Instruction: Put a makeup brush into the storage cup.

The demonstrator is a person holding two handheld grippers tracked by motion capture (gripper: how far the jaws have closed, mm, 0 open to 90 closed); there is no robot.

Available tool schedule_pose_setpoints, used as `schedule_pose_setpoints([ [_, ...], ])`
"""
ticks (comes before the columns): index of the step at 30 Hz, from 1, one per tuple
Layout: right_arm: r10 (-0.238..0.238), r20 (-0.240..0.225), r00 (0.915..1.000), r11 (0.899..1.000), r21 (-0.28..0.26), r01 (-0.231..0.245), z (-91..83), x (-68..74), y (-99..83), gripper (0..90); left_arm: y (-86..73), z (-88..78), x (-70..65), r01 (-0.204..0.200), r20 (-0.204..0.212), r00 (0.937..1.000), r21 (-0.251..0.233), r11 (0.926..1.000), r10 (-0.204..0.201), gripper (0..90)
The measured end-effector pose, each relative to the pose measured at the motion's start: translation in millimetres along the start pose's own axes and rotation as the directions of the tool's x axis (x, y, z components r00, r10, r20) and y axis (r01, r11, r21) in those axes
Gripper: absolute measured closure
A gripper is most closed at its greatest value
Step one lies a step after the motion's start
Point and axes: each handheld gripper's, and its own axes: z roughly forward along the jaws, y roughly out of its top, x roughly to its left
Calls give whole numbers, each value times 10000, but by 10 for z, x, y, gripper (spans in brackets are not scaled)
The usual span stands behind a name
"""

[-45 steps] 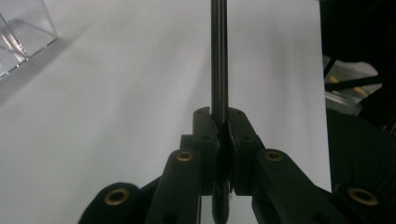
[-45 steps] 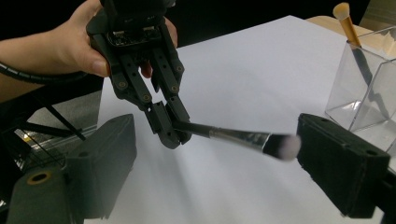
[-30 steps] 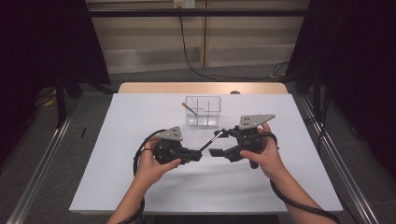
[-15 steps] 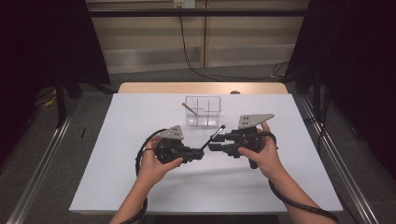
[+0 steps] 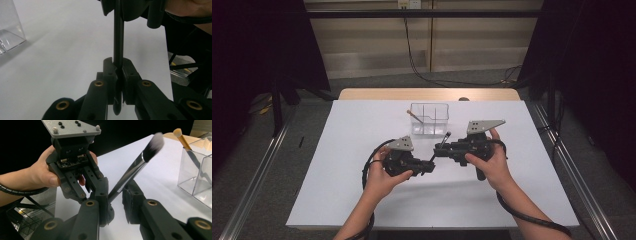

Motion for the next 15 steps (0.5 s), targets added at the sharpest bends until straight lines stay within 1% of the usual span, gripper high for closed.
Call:
schedule_pose_setpoints([
  [7,85,-3,10000,9998,-154,-85,-6,-4,6,784,22,53,-16,53,-17,10000,-11,10000,-53,838],
  [10,200,-44,9998,9996,-222,-201,-9,-12,-3,794,21,69,-14,58,31,10000,-47,10000,-58,838],
  [15,273,-134,9995,9991,-314,-277,-3,-18,-28,800,9,91,-14,199,65,9998,-160,9997,-198,838],
])
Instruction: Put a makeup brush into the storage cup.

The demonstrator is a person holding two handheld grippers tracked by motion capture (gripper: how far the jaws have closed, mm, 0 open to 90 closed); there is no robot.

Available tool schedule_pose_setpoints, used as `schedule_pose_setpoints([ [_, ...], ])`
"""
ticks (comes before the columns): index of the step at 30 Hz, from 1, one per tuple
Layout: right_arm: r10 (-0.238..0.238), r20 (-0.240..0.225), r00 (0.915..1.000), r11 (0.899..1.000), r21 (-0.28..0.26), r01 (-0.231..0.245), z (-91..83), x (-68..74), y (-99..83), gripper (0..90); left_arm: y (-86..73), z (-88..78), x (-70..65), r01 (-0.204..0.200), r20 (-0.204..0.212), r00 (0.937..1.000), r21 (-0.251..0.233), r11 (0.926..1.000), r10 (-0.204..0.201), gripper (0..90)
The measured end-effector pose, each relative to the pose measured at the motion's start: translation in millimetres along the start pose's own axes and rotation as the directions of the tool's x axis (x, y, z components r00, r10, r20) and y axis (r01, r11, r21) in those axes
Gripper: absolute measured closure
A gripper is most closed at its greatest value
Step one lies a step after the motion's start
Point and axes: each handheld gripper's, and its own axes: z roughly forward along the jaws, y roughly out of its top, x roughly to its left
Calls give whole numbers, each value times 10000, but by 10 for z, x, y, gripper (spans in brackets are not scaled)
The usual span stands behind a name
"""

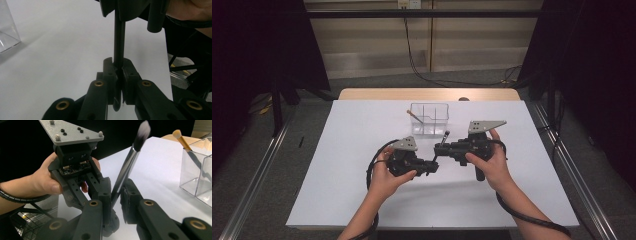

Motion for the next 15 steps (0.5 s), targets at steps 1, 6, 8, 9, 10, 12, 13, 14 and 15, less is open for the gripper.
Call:
schedule_pose_setpoints([
  [1,33,6,10000,10000,-9,-33,2,-1,-3,800,-3,4,1,4,3,10000,-28,10000,-4,838],
  [6,79,-57,10000,9999,-65,-79,12,-1,-17,798,-6,17,2,70,45,10000,-197,9998,-69,839],
  [8,126,-78,9999,9999,-55,-126,11,-8,-25,793,-8,19,4,81,32,10000,-241,9997,-80,838],
  [9,136,-80,9999,9999,-41,-137,12,-10,-29,787,-7,18,8,107,57,9999,-282,9995,-105,838],
  [10,137,-91,9999,9999,10,-137,16,-9,-34,787,-1,17,9,126,92,9999,-343,9993,-123,838],
  [12,119,-122,9999,9998,143,-117,36,-3,-52,788,19,19,7,157,104,9998,-499,9986,-152,838],
  [13,49,-108,9999,9997,237,-47,48,3,-61,792,32,19,9,125,124,9999,-472,9988,-119,838],
  [14,15,-72,10000,9996,278,-13,58,8,-68,798,38,21,6,107,113,9999,-510,9986,-102,838],
  [15,68,-107,9999,9996,274,-65,63,7,-73,806,44,22,2,112,148,9998,-521,9986,-104,838],
])
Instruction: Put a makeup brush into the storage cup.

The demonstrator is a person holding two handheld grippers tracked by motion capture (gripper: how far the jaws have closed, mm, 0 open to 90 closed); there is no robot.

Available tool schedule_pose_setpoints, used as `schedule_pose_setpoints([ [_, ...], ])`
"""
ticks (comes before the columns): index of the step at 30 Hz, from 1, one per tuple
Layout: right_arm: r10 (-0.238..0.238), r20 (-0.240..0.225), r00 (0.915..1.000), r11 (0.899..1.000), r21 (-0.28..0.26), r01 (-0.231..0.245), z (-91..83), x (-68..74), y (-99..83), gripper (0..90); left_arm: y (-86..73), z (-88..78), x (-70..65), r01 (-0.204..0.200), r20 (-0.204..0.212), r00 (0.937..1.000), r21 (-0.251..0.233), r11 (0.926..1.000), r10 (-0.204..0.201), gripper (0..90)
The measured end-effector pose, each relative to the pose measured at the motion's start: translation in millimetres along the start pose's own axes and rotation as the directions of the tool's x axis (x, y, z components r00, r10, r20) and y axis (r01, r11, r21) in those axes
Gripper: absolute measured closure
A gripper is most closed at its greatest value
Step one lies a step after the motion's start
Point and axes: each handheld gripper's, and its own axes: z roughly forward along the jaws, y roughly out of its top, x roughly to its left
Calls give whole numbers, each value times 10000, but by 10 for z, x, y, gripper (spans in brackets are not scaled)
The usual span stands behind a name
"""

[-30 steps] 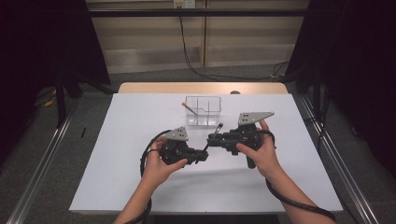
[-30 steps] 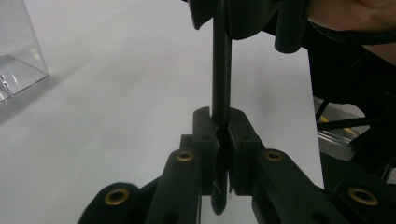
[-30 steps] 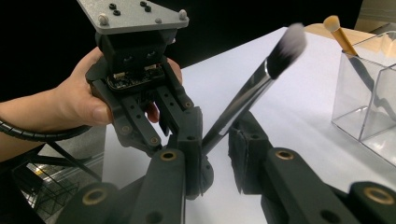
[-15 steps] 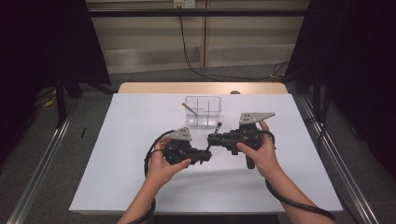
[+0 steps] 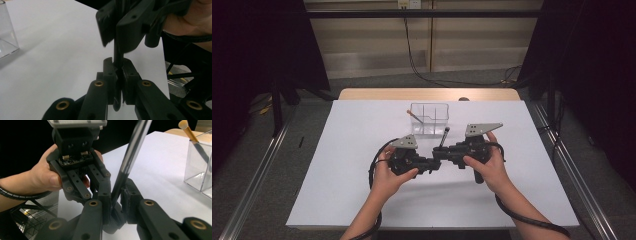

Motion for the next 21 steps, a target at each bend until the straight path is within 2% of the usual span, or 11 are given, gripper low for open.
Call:
schedule_pose_setpoints([
  [4,189,-210,9996,9998,-45,-190,-6,-15,-3,823,-3,1,-2,-109,55,9999,17,9999,109,836],
  [8,63,-382,9992,10000,78,-60,2,6,3,843,-20,13,2,-37,136,9999,-2,10000,37,804],
  [11,12,-484,9988,10000,42,-10,5,13,11,843,-35,17,3,-70,211,9998,-38,10000,70,715],
  [17,-119,-327,9994,9999,33,120,-38,-1,26,843,-48,-24,30,267,461,9986,-227,9994,-256,482],
  [21,-153,-252,9996,9998,99,156,-57,-15,16,843,-43,-79,55,313,311,9991,-547,9980,-296,392],
])
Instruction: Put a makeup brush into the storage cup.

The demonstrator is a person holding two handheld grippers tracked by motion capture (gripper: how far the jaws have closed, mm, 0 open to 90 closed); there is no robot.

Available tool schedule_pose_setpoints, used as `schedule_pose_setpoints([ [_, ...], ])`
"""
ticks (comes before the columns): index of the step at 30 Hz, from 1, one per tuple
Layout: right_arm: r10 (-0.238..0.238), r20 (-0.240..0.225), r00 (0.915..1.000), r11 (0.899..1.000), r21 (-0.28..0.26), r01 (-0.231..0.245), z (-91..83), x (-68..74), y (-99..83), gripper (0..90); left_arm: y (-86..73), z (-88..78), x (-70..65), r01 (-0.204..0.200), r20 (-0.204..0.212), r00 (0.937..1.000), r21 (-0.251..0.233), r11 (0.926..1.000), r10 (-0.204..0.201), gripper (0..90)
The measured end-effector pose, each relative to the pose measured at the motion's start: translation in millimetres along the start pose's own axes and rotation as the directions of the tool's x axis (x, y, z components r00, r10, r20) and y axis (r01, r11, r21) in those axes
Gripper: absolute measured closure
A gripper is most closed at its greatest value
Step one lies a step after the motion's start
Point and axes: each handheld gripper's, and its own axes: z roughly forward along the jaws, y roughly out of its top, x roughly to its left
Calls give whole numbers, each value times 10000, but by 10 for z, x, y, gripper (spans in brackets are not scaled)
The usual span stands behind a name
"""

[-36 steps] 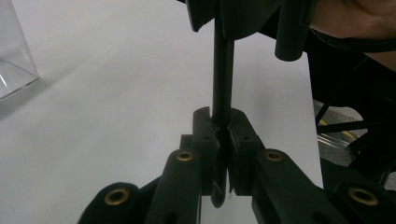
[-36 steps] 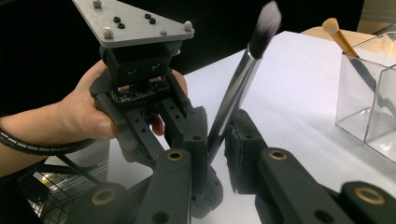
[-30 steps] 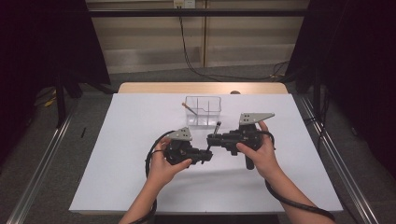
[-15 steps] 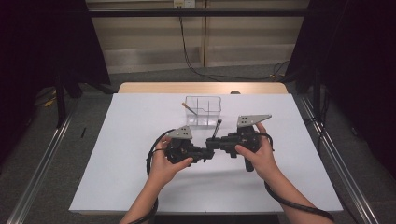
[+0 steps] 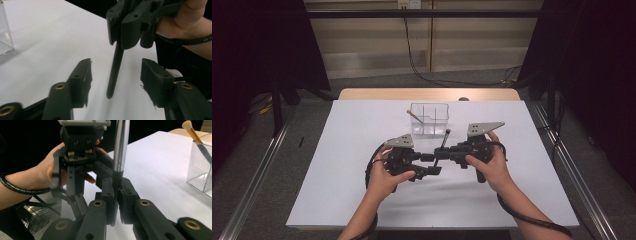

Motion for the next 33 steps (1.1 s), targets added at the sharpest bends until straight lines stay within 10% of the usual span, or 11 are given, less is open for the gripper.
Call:
schedule_pose_setpoints([
  [17,-193,50,9998,9997,140,193,-25,-7,-24,844,148,-68,31,-1,-352,9994,-382,9993,-13,51],
  [33,-276,-2,9996,9994,205,276,16,1,-44,844,367,-57,19,-133,-299,9995,-767,9970,111,17],
])
